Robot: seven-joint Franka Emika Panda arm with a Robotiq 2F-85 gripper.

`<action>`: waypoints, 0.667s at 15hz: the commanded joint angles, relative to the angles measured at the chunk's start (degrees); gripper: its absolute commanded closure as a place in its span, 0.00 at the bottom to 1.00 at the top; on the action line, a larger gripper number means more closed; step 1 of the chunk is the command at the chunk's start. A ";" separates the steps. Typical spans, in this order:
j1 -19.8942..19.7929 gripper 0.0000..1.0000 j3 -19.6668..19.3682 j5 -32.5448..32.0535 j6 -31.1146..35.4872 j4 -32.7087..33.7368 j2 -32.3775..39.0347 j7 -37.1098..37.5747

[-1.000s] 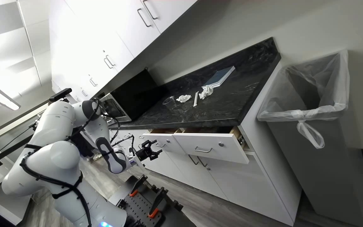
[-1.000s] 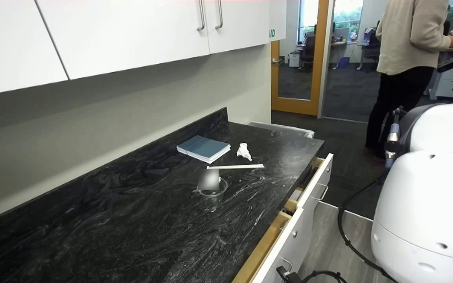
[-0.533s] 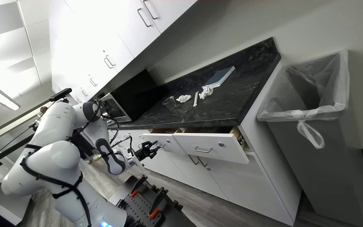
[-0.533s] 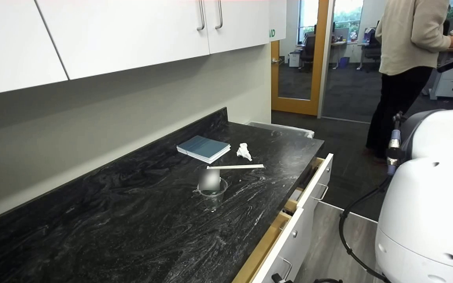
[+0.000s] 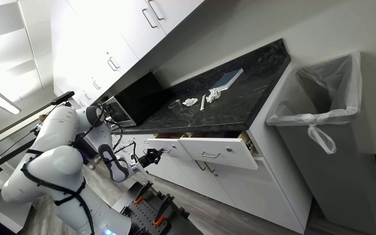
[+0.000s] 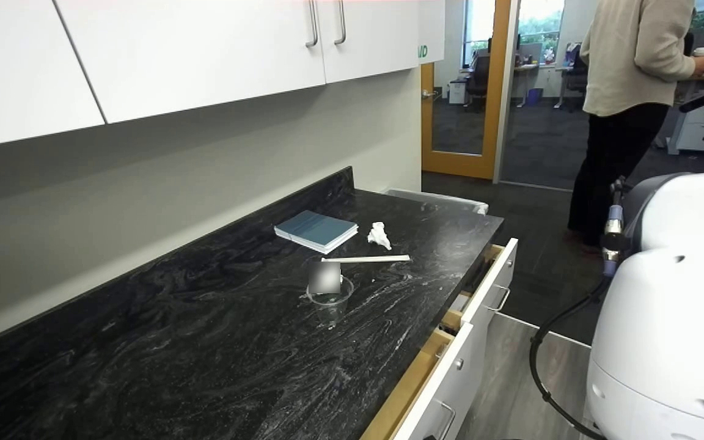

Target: Open the second drawer from the right, pick up the clear lid from the counter and place it in the open drawer

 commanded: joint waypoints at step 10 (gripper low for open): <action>1.44 0.97 13.54 10.77 -3.33 -10.85 -3.85 6.79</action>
